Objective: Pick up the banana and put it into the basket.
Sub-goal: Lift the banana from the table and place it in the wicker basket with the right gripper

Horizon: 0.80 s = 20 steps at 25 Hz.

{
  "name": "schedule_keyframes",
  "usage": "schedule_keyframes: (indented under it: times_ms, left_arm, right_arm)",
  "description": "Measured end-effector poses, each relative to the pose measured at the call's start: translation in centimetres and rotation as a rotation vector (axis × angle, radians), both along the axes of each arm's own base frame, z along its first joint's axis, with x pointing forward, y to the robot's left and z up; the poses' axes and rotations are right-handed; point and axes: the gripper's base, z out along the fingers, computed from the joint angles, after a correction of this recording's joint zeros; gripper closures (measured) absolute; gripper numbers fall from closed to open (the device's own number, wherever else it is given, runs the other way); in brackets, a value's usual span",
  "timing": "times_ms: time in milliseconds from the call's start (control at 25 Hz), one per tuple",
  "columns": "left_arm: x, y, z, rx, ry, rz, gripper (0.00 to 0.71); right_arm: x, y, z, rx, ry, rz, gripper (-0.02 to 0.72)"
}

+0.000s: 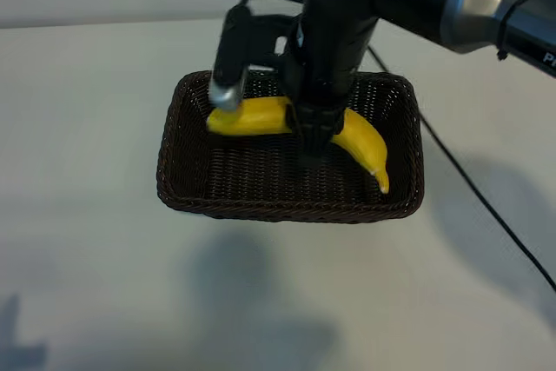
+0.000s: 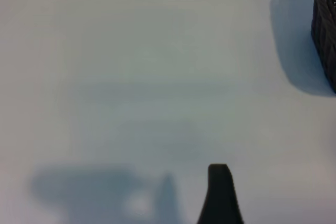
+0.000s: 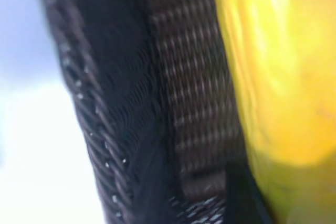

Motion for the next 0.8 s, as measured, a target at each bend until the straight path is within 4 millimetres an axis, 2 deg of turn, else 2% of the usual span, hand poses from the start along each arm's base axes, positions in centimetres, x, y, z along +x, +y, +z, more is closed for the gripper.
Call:
schedule_keyframes:
  times_ms: [200,600,800]
  left_arm:
    - [0.0,0.0,0.0,0.000,0.000,0.000,0.152]
    - [0.0,0.0,0.0,0.001,0.000,-0.001,0.152]
    - [0.0,0.0,0.0,0.001,0.000,-0.001,0.152]
  right_arm:
    - [0.5,0.6,-0.9,-0.004,-0.040,0.098,0.282]
    - [2.3,2.1,-5.6,-0.002,-0.055,0.105,0.282]
    - [2.6,2.4,-6.6,-0.001,-0.055,0.101,0.282]
